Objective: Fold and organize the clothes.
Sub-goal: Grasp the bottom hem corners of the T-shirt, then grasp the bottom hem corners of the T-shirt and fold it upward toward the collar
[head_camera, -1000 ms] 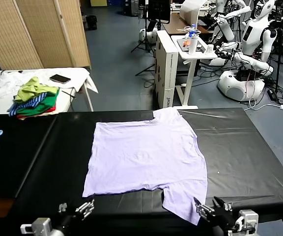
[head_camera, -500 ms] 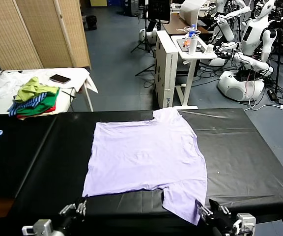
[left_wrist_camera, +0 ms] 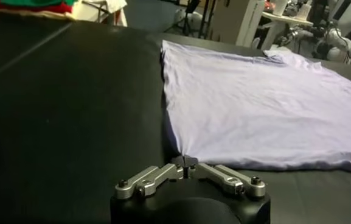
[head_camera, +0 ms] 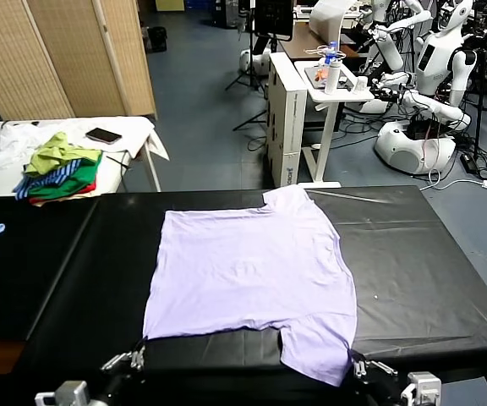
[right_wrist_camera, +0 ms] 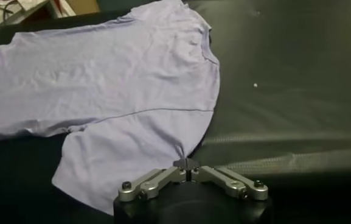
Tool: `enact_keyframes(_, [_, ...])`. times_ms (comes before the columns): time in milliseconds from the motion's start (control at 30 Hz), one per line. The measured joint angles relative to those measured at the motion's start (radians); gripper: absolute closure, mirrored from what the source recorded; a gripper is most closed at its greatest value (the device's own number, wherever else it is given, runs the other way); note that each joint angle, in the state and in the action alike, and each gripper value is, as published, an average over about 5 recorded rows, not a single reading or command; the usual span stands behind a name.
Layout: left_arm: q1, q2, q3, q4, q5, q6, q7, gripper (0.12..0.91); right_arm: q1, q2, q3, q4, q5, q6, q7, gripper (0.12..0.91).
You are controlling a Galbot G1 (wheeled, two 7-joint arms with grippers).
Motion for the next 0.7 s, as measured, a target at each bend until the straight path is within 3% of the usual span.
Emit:
enact_keyframes(167, [0.052,-0.009,-0.036,-0.038,0.000,-0.010,-0.007,0.886,-0.008,-0.002,0.000,0.010,0.003,0.033,-0.026,0.886])
enact_keyframes(333, [0.096,-0.021,-0.068,-0.063,-0.001,-0.027,-0.006,0.886,0.032,-0.024,0.014,-0.002,0.033,0.121,-0.067,0.886])
enact_keyframes(700, [0.037,-0.048,-0.040,-0.035,0.060,-0.115,0.026,0.886,0.308,-0.097,-0.032,-0.153,0.079,0.207,-0.056,0.886])
